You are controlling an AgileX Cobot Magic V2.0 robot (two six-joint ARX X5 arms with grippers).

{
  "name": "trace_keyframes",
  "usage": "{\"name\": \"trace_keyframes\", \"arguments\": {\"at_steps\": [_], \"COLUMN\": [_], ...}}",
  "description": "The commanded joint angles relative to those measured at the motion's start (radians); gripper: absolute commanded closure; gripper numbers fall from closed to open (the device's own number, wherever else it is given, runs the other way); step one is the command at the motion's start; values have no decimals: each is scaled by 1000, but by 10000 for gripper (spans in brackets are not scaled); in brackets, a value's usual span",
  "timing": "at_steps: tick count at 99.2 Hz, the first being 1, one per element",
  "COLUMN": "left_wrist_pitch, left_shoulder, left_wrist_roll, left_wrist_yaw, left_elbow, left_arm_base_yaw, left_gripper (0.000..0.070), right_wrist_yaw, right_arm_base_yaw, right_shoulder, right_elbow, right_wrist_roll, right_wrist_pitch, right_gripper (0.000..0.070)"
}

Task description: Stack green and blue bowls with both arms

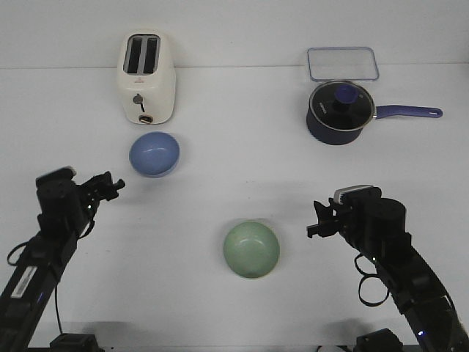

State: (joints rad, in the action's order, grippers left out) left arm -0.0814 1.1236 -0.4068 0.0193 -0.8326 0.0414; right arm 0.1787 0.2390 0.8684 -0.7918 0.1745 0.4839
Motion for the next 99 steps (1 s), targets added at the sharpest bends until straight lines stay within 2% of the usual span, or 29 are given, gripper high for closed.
{"name": "trace_keyframes", "arguments": {"at_steps": [1,18,41,44,47,59,80,93,99], "left_wrist_pitch": [7,18,8,-2,-10,-24,-59,-148,-193], "left_shoulder": [104,328,592,616,639,689,644,537,481], "left_wrist_roll": [33,33,31,27,26,26,31,90,107], "left_wrist_yaw": [-5,-66,-100,-107,-114,-171,-205,-234,-276], "left_elbow": [-60,-179,-334,-355,-373,-422,-435,-434,-434], "left_arm_base_yaw": [-2,-3,-3,-3,-3,-1,0,9,19], "left_gripper": [154,157,175,218,292,696,686,687,687], "right_wrist_yaw": [-2,-2,-2,-2,-2,-4,-88,-106,-106], "right_arm_base_yaw": [1,1,1,1,1,1,-9,-54,-78], "right_shoulder": [10,10,10,10,10,10,3,-33,-52], "right_elbow": [-8,-8,-8,-8,-8,-7,29,115,157], "right_wrist_roll": [-19,-21,-23,-23,-23,-23,-33,-18,-16], "right_wrist_pitch": [-11,-11,-10,-10,-9,-7,-13,-42,-61], "right_gripper": [446,446,446,446,446,446,446,446,446]}}
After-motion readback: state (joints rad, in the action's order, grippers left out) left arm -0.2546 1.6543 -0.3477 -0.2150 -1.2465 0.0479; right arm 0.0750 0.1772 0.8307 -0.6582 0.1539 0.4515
